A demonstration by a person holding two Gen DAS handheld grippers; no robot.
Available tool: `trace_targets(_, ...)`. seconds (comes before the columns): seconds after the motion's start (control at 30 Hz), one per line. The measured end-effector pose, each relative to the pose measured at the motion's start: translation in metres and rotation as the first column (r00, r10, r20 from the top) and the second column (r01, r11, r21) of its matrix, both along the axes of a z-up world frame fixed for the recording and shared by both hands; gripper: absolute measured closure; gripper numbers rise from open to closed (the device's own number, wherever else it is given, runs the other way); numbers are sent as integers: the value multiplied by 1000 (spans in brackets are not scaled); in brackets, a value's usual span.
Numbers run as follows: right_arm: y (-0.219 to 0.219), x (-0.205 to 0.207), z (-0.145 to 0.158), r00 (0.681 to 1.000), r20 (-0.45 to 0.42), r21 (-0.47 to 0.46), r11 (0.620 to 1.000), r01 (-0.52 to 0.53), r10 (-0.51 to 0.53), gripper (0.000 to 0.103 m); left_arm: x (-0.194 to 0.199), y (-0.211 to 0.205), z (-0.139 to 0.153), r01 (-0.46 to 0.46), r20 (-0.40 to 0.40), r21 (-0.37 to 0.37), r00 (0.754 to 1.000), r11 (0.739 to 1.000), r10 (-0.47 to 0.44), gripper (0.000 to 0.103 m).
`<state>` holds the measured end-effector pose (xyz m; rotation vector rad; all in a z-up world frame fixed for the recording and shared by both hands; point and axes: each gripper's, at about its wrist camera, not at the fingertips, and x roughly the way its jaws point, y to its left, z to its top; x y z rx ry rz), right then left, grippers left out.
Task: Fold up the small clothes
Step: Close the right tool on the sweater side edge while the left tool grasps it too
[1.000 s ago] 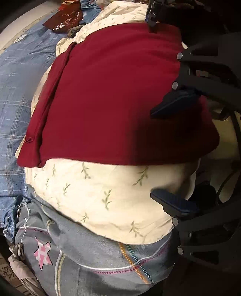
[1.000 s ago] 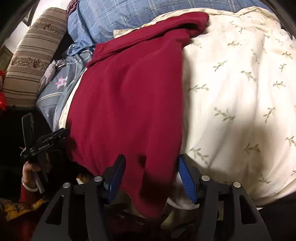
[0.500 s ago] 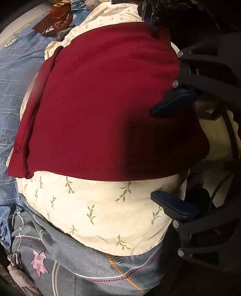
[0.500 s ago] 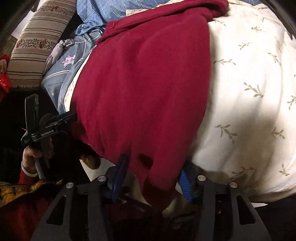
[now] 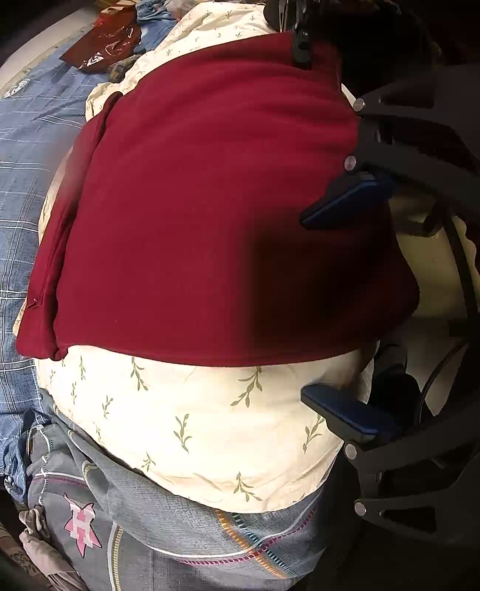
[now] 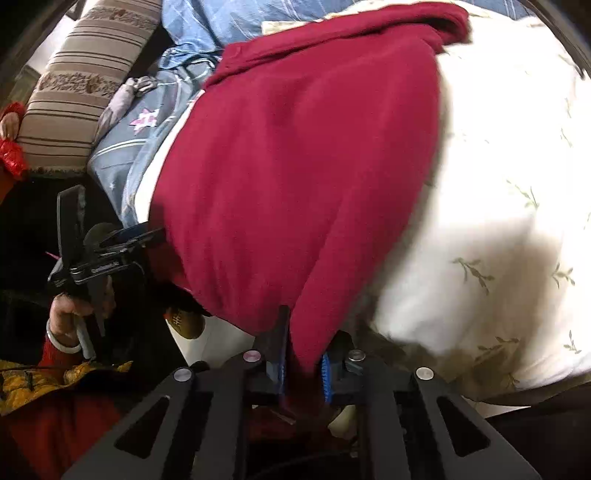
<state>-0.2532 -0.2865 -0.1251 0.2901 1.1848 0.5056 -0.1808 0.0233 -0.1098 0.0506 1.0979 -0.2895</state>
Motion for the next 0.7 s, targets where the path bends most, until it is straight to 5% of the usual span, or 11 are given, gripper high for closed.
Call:
trace_targets(0.17,1,1,3,1000,1,4,1000,-6,6,91,-3,0,2,13,6,0,1000,1000,-13,39)
trace_targets(0.37,3,11,-14,997,-72,12,1000,27,-26,83,-5,3,3,17,6,1,1000,1000,-17,51)
trace_targets(0.5,9,11,-9,999,-44,8,1000,11,-11,89,-6,4,5,12,7,4,1000,1000,-12,67)
trace_targets(0.57,8,10,-1,1000,-14,32,999,10,-10,92,-5,9,8,6,-9,-33,1000,999,-6,91)
trace_targets(0.7,3,9,10,1000,21,67,998,8,-9,92,-1,19,11,4,-49,-104,999,995,-9,96)
